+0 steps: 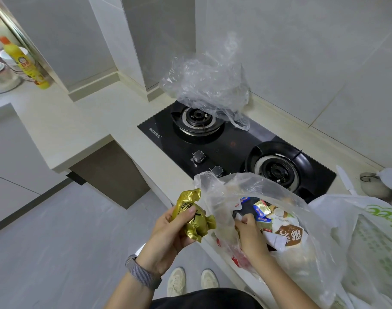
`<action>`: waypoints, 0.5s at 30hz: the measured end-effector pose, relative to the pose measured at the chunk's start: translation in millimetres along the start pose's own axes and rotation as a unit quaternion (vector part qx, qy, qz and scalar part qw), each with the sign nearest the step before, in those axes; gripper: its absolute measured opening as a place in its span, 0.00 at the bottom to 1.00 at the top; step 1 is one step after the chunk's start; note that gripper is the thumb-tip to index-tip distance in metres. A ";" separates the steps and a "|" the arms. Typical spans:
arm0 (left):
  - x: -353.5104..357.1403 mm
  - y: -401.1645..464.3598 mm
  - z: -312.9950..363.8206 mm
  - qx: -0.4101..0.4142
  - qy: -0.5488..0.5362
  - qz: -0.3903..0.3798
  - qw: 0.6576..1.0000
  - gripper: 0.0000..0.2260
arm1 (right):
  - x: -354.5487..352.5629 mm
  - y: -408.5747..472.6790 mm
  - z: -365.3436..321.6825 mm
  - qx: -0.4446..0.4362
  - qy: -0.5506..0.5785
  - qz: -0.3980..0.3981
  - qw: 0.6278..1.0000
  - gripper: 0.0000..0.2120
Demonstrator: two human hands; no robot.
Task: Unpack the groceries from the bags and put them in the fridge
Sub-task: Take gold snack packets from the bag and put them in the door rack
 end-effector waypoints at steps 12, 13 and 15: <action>2.8 -1.0 -3.5 -0.009 -0.005 0.005 1.000 0.27 | -41.9 -18.9 32.4 0.137 0.284 0.039 0.948 0.18; 4.2 -1.1 -3.7 -0.010 -0.005 0.005 1.000 0.27 | -45.0 -22.0 34.3 0.158 0.337 0.033 0.928 0.18; 7.0 -1.0 -3.9 -0.011 -0.008 0.007 1.000 0.27 | -50.9 -27.0 33.5 0.192 0.475 0.011 0.858 0.15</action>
Point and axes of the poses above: each hand's wrist, its own y-axis towards the middle knuckle, its own x-axis out of the palm, z = x × y, the point moved 4 cm from there along y, towards the middle knuckle, and after that the axes turned 3 degrees about -z, right-handed, at the moved point
